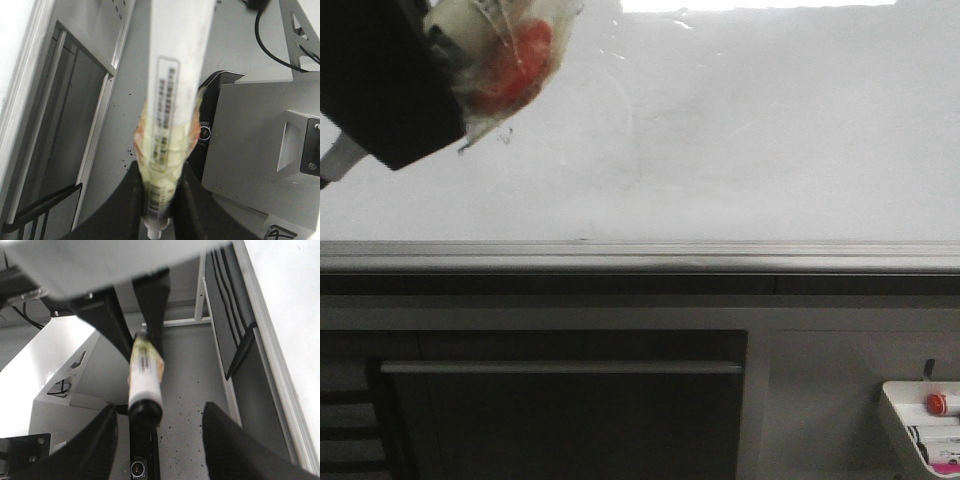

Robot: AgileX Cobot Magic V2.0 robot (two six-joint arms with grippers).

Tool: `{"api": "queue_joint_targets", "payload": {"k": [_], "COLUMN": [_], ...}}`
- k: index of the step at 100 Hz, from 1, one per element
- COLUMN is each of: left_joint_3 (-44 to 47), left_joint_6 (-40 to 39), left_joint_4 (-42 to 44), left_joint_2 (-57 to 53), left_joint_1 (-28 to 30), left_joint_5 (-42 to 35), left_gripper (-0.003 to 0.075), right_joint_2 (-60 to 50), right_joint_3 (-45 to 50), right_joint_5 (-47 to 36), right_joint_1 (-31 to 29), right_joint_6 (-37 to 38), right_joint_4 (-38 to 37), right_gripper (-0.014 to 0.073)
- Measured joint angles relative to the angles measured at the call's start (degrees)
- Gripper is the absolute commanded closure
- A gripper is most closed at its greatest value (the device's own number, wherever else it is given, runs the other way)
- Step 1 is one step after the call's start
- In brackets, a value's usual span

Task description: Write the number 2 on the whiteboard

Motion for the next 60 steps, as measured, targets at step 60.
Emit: {"api": "queue_joint_targets", "payload": {"k": [60], "left_joint_3": [0.0], "left_joint_6": [0.0], "left_joint_4": [-0.1], "left_joint_2": [0.0], "left_joint_1": [0.0], "left_joint_5": [-0.6], "left_gripper": [0.0738], "right_joint_2": [5.7], "right_joint_3": [-3.1], "right_joint_5": [-0.5], "right_joint_1": [6.2], "right_joint_6": [-0.4], "right_joint_4": [-2.4], "right_gripper": [0.0252]}}
